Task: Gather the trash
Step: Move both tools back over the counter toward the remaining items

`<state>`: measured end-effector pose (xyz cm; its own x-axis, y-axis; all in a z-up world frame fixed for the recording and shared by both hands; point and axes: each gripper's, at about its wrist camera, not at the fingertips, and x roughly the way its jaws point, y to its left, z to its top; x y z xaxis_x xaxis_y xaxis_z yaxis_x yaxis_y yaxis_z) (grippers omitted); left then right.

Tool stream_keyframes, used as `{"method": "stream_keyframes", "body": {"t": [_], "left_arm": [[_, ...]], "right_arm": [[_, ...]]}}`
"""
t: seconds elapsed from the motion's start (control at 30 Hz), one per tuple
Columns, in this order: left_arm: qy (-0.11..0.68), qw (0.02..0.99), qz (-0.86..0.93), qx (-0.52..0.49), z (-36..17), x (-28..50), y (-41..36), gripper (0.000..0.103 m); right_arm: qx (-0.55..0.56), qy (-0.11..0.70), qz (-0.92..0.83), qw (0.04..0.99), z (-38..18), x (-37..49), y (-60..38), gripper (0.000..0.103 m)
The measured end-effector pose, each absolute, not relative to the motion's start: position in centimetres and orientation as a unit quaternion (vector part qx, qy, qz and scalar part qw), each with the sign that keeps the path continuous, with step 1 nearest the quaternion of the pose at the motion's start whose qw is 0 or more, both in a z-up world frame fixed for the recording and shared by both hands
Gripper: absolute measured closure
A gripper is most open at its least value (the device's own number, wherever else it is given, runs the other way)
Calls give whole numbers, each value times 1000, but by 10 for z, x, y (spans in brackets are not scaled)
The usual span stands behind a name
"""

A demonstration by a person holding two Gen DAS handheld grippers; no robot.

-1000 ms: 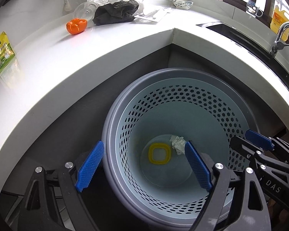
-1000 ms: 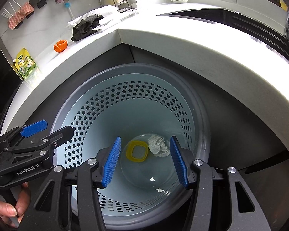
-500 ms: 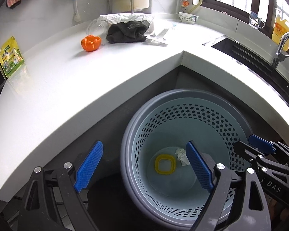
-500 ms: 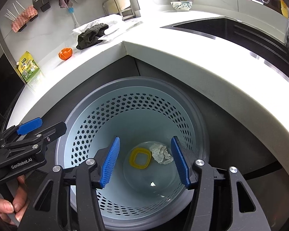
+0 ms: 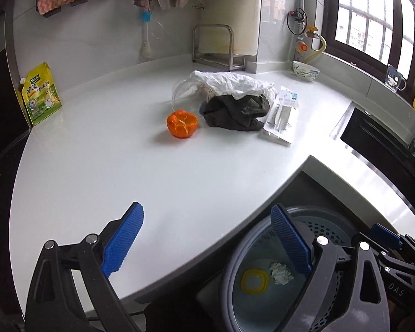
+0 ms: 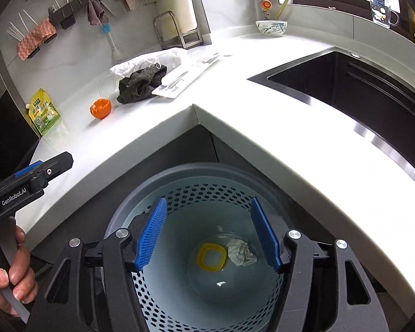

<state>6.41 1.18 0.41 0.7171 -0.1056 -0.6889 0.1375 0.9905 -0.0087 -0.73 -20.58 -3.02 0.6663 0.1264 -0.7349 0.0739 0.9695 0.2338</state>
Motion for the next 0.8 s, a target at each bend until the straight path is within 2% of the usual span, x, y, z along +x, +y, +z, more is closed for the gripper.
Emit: {"method": "stream_keyframes", "body": {"t": [0.4, 0.8], "left_arm": [[371, 929, -19, -1, 7, 135, 37, 11], [379, 925, -8, -5, -3, 172, 38, 11]], "right_arm": [[130, 396, 16, 909, -9, 63, -202, 39], [138, 385, -15, 912, -11, 150, -193, 38]]}}
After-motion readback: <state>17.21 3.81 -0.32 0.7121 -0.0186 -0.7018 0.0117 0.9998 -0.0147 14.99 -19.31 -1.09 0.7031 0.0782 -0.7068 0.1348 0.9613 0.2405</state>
